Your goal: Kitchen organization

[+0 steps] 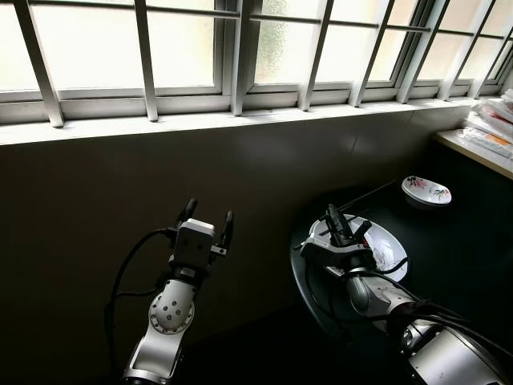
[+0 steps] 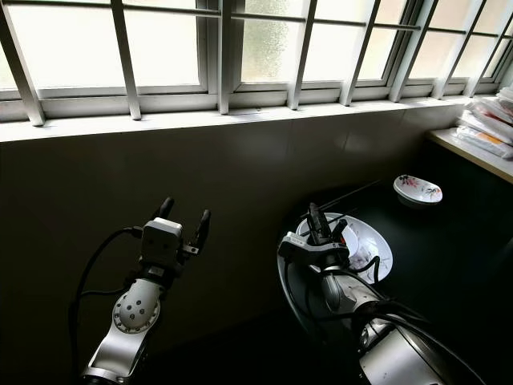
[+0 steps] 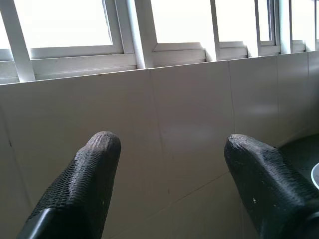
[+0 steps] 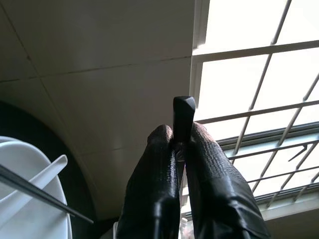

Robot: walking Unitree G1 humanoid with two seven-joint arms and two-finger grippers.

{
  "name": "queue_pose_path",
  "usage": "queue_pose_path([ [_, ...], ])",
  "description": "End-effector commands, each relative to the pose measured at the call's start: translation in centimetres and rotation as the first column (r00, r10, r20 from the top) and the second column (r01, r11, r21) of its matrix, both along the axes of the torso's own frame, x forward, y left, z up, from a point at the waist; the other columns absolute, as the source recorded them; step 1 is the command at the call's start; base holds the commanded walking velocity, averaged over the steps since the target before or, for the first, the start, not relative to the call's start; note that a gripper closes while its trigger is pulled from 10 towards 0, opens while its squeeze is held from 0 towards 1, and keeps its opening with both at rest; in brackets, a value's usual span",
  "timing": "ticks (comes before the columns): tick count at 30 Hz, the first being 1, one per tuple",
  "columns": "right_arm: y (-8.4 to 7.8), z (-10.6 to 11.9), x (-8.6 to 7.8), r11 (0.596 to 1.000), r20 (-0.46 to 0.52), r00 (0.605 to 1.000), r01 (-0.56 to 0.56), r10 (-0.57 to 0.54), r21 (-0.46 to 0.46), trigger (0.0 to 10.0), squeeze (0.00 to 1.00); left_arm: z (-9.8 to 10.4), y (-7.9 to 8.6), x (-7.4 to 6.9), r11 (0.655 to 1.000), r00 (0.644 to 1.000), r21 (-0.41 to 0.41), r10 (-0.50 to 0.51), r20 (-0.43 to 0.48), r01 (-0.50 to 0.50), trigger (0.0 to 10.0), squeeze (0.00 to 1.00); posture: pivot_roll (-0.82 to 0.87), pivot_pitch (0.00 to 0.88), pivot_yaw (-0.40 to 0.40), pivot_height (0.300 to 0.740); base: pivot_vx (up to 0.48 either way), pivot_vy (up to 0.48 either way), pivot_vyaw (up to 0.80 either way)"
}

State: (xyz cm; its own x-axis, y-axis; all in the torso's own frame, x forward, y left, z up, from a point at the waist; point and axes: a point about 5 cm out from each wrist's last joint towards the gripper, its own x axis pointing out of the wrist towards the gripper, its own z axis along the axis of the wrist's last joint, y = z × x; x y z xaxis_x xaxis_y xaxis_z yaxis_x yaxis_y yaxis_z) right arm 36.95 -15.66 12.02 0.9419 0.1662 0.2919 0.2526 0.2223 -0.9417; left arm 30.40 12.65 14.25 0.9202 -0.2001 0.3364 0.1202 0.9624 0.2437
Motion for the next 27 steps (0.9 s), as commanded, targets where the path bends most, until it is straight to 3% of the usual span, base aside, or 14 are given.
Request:
queue_pose_path([
  [1, 0.0, 1.0, 0.3, 0.999, 0.050, 0.999, 0.003, -0.005, 0.047, 0.0, 0.00, 0.2, -0.3, 0.1, 1.000, 1.000, 0.002, -0.015, 0.007, 0.015, 10.0, 0.00, 0.14, 0.000, -0.106, 0.740, 0.000, 0.000, 0.00],
  [11, 1.9, 4.1, 0.8, 0.972, 0.215, 0.975, -0.108, 0.063, 0.206, 0.0, 0.00, 0.1, -0.3, 0.1, 1.000, 1.000, 0.000, -0.019, 0.004, 0.019, 10.0, 0.00, 0.13, 0.000, -0.099, 0.740, 0.000, 0.000, 0.00],
  [14, 2.7, 5.2, 0.7, 0.945, 0.267, 0.959, -0.175, 0.099, 0.277, 0.0, 0.00, 0.0, -0.4, 0.1, 1.000, 1.000, -0.002, -0.021, 0.001, 0.021, 10.0, 0.00, 0.13, 0.000, -0.097, 0.740, 0.000, 0.000, 0.00],
  [17, 4.2, 7.1, 0.5, 0.853, 0.313, 0.927, -0.327, 0.207, 0.406, 0.0, 0.00, 0.0, -0.4, 0.2, 1.000, 1.000, -0.001, -0.023, 0.000, 0.023, 10.0, 0.00, 0.12, 0.000, -0.093, 0.740, 0.000, 0.000, 0.00],
  [20, 5.2, 8.0, 0.3, 0.791, 0.312, 0.909, -0.399, 0.276, 0.463, 0.0, 0.00, -0.1, -0.3, 0.2, 1.000, 1.000, 0.001, -0.021, -0.001, 0.021, 10.0, 0.00, 0.12, 0.000, -0.092, 0.740, 0.000, 0.000, 0.00],
  [22, 6.2, 9.1, -0.1, 0.721, 0.331, 0.878, -0.474, 0.345, 0.506, 0.0, 0.00, -0.2, -0.1, 0.2, 1.000, 1.000, 0.003, -0.017, -0.003, 0.017, 10.0, 0.00, 0.11, 0.000, -0.092, 0.740, 0.000, 0.000, 0.00],
  [23, 6.2, 9.1, -0.1, 0.721, 0.331, 0.878, -0.474, 0.345, 0.506, 0.0, 0.00, -0.2, -0.1, 0.2, 1.000, 1.000, 0.003, -0.017, -0.003, 0.017, 10.0, 0.00, 0.11, 0.000, -0.092, 0.740, 0.000, 0.000, 0.00],
  [25, 7.0, 9.9, -0.6, 0.631, 0.345, 0.854, -0.520, 0.388, 0.576, 0.0, 0.00, -0.2, 0.1, 0.3, 1.000, 1.000, 0.006, -0.013, -0.003, 0.013, 10.0, 0.00, 0.11, 0.000, -0.092, 0.740, 0.000, 0.000, 0.00],
  [27, 7.1, 9.4, -0.7, 0.595, 0.305, 0.865, -0.497, 0.398, 0.632, 0.0, 0.00, -0.2, 0.1, 0.3, 1.000, 1.000, 0.006, -0.011, -0.003, 0.011, 10.0, 0.00, 0.11, 0.000, -0.093, 0.740, 0.000, 0.000, 0.00],
])
